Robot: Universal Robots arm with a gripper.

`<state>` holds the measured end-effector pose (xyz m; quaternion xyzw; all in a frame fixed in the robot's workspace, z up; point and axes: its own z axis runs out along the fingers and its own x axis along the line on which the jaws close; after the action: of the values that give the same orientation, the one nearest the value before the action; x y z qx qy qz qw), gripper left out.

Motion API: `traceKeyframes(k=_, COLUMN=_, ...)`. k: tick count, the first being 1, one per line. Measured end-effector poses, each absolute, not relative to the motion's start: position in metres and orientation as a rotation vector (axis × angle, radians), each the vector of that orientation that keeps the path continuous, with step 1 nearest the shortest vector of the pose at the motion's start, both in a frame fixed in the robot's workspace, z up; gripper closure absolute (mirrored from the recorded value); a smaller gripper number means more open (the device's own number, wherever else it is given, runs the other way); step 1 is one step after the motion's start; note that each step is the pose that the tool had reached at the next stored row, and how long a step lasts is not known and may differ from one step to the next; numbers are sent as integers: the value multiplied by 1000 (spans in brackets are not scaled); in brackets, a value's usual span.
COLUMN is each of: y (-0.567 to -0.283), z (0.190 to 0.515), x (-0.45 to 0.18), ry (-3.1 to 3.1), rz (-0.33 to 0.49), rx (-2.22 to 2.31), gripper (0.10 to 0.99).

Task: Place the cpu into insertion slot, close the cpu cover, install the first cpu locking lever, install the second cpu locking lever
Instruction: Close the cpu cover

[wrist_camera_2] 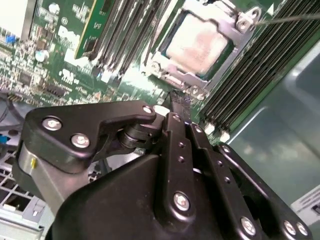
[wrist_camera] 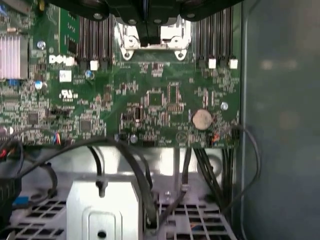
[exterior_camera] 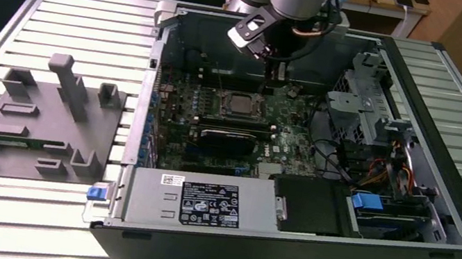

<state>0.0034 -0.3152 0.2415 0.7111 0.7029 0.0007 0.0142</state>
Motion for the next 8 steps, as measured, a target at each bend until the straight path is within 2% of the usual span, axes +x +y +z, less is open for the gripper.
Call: traceKeyframes(k=8, y=-315, z=233, x=-11, ry=2189, rz=2, rx=2214, gripper=980)
